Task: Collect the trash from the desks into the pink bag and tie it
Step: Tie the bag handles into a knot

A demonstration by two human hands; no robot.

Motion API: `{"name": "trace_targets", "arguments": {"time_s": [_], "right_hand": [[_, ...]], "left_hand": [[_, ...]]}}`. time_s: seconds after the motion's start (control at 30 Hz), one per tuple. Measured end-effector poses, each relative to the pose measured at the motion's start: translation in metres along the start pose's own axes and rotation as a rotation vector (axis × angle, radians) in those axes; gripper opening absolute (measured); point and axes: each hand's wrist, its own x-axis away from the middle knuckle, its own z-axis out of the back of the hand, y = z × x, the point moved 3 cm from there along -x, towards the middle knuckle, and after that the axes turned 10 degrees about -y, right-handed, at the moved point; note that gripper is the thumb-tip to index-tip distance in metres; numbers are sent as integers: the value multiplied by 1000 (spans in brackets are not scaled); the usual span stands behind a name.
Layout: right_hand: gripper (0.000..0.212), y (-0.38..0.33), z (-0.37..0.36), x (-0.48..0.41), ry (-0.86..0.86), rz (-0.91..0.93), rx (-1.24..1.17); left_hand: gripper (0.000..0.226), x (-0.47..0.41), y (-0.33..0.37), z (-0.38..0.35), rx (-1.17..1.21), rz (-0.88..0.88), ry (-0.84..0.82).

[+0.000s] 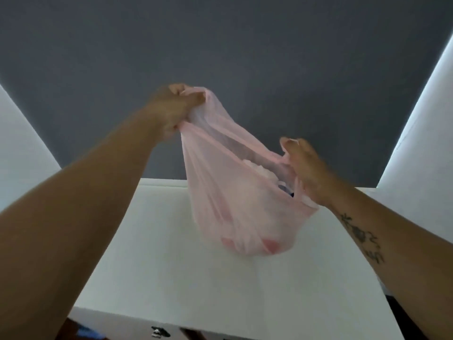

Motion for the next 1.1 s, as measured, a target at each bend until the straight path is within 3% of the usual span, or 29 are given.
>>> {"name": "trace_targets", "arguments": {"time_s": [0.07, 0.13, 0.2, 0.27, 0.33, 0.43, 0.53, 0.6, 0.67, 0.73, 0.8, 0.93, 1.1], "right_hand": [[45, 0, -16, 17, -99, 13, -12], [37, 7, -25, 21, -105, 59, 285], [32, 23, -26, 18, 55, 44, 574], [32, 35, -17, 20, 303, 22, 599], [28, 40, -5, 29, 508, 3, 579], [29, 34, 4, 41, 614, 12, 690], [26, 23, 9, 42, 686, 16, 708], [28, 18, 10, 39, 675, -14, 650], [32, 13, 10, 35, 599, -44, 636], [32, 8, 12, 28, 567, -41, 611], [28, 3, 17, 20, 546, 7, 439], [22, -9, 24, 8, 389, 71, 241], [24, -9, 19, -17, 364, 179, 86]], "left_hand": [[14, 1, 2, 0, -196, -69, -117], [18, 4, 7, -5, -413, -148, -205], [31, 7, 10, -11, -759, -261, -297], [55, 11, 2, -15, -1038, -359, -366], [70, 10, -16, -6, -1152, -337, -374], [66, 7, -42, 19, -1194, -225, -298], [41, 13, -69, 43, -1092, 116, -367], [26, 23, -90, 59, -837, 440, -506], [23, 30, -100, 72, -550, 588, -544], [23, 30, -98, 85, -285, 578, -510], [23, 28, -87, 92, -61, 488, -457], [15, 28, -77, 92, 238, 276, -199], [26, 36, -89, 67, 312, 134, 38]]}}
